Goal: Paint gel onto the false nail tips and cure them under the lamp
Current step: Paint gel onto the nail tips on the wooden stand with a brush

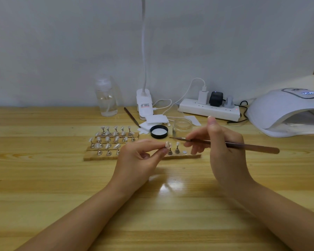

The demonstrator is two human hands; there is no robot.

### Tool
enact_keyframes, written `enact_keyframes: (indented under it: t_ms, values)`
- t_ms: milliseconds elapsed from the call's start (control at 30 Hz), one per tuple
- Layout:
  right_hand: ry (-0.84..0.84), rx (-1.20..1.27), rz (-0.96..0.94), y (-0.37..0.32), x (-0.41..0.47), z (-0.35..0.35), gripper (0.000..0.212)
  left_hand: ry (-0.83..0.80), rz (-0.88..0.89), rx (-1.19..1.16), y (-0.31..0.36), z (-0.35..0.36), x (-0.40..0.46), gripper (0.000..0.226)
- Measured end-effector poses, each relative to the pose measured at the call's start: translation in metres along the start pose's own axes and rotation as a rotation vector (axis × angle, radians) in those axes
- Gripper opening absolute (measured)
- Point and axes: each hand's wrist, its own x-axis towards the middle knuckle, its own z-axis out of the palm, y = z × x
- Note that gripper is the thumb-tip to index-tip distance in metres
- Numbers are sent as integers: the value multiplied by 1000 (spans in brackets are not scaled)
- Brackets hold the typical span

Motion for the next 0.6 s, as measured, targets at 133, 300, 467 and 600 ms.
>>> enact_keyframes:
  t_ms: [133, 300, 467, 600]
  values:
    - [-25, 1, 54, 0, 0, 1, 50, -1, -4, -9, 0, 0, 0, 19]
    - [-2, 3, 20, 1, 0, 1, 46, 4, 5, -11, 0, 0, 0, 19]
    - [-6, 16, 45, 0, 0, 1, 50, 21, 7, 3, 1, 0, 1, 23]
    - [-18, 0, 43, 1, 0, 2, 46, 15, 17, 18, 1, -1, 2, 22]
